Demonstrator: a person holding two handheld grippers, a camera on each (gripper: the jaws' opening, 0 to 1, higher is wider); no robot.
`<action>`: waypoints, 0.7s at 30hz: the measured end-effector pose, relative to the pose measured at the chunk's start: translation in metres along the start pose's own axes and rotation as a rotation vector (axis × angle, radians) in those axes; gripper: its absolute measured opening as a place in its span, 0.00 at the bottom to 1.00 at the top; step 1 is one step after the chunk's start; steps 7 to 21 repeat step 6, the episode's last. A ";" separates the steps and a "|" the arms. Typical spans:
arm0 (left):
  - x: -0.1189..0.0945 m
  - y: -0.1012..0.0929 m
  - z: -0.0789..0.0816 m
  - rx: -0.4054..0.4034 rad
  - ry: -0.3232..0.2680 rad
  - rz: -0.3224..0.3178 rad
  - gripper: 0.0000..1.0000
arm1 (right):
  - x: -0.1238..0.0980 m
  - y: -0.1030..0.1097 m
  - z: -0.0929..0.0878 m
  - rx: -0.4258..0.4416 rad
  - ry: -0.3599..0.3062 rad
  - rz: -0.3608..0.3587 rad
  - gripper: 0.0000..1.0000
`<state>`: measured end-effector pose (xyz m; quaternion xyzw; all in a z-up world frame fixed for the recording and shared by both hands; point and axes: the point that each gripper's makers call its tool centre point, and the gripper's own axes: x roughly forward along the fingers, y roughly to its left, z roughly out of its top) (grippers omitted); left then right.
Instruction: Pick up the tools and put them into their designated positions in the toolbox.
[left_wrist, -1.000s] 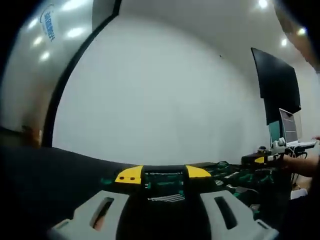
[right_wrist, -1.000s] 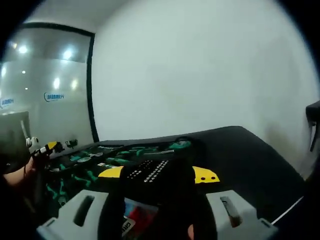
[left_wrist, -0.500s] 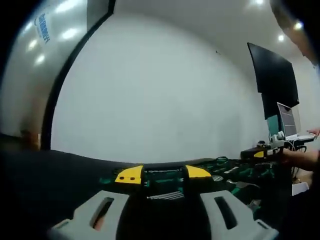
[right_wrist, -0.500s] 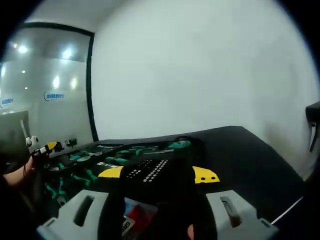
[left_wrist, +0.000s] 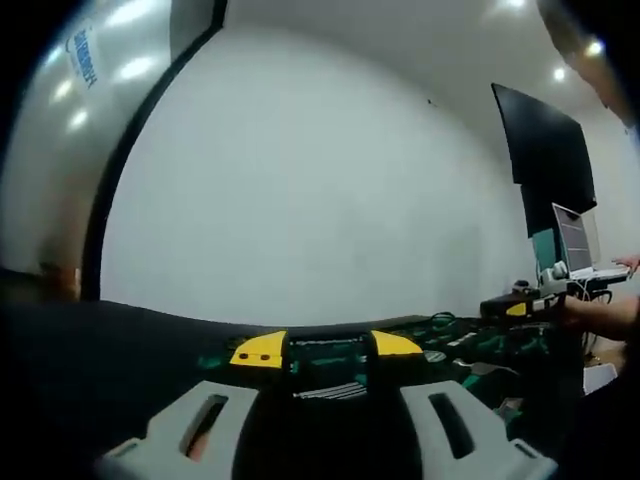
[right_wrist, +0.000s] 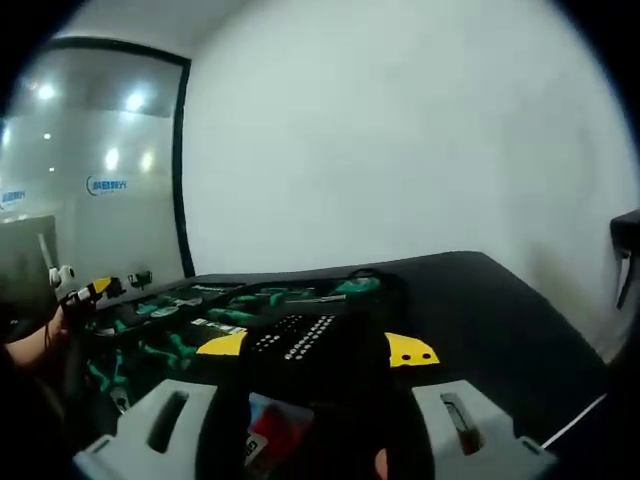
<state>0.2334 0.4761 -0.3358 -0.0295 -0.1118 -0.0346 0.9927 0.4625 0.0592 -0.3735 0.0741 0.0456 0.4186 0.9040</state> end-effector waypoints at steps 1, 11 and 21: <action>0.000 0.001 -0.001 -0.004 0.003 0.004 0.27 | 0.001 -0.003 0.000 0.006 0.000 -0.003 0.48; 0.000 0.000 -0.001 -0.001 0.003 -0.001 0.27 | 0.000 -0.001 0.001 0.027 -0.007 -0.002 0.48; 0.000 0.000 -0.001 -0.001 0.003 -0.001 0.27 | 0.000 -0.001 0.001 0.027 -0.007 -0.002 0.48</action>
